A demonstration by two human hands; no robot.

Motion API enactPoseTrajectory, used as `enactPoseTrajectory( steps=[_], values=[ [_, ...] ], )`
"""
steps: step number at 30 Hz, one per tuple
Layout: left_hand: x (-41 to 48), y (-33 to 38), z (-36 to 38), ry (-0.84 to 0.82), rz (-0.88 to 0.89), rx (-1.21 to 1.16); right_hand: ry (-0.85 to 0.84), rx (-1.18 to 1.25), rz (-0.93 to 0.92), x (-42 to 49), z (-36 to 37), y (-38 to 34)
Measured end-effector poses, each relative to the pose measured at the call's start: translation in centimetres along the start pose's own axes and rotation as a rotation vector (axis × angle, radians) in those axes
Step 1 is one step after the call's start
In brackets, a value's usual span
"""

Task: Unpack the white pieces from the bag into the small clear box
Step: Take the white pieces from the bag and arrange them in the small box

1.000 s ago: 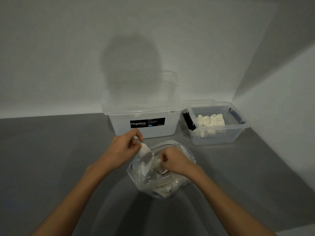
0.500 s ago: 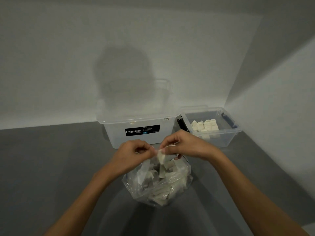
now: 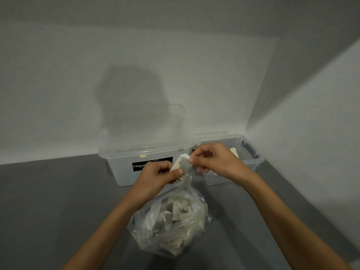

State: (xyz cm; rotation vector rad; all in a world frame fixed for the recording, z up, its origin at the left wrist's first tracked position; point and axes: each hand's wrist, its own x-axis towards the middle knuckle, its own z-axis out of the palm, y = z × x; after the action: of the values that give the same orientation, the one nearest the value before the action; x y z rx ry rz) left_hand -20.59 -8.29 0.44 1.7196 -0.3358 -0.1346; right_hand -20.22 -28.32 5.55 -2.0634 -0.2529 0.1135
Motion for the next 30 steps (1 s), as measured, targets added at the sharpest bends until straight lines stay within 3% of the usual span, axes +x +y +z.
enactPoseTrajectory(
  steps=[8,15,24,30],
  values=[
    [5.5,3.4,3.3,-0.040,0.070,0.072,0.216,-0.079,-0.053,0.7,-7.4,-0.8],
    [13.3,5.4,7.0,-0.089,0.118,0.282,0.251,-0.331,-0.060,3.4,-15.6,1.9],
    [22.8,1.8,14.6,-0.200,0.022,0.608,0.067,-0.675,0.046,9.9,-18.7,11.2],
    [26.9,-3.7,18.9,-0.333,-0.203,0.816,-0.101,-1.002,0.123,13.0,-17.0,16.3]
  ],
)
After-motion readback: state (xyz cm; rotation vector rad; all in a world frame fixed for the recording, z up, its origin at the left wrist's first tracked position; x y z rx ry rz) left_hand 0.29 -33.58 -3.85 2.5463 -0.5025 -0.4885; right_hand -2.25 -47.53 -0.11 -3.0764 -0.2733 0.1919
